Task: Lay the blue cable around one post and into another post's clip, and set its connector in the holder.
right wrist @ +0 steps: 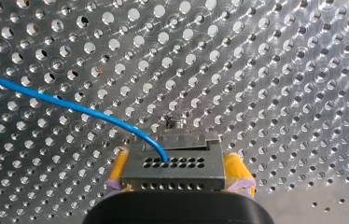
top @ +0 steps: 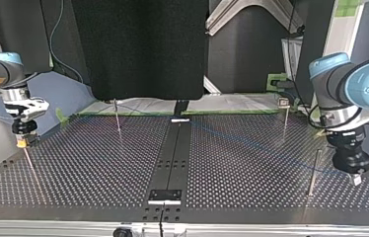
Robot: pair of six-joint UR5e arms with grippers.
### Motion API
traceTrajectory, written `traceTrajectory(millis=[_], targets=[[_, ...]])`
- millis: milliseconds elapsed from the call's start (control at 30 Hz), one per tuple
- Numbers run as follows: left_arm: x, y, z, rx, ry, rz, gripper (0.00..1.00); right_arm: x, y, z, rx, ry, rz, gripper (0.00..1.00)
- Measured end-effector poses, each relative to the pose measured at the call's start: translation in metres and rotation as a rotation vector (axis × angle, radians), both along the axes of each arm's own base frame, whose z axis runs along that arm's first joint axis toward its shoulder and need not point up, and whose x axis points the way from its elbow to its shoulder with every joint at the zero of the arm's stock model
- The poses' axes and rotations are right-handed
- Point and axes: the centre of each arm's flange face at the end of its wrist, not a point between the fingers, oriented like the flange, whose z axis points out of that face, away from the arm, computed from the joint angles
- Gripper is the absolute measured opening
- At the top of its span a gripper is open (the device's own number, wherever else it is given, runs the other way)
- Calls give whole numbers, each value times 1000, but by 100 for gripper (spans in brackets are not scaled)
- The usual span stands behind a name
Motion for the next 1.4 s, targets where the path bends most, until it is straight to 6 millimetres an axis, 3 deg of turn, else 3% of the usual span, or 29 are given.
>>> traceTrajectory(millis=[367,767,1067,1400], targets=[[21,24,-16,-24,3,31,4,0,0,0,0,0,0,0],[27,58,-20,-37,-3,70,4,0,0,0,0,0,0,0],[44,57,-46,-39,43,39,4,0,0,0,0,0,0,0],[45,61,-51,-51,45,49,12,0,0,0,0,0,0,0]])
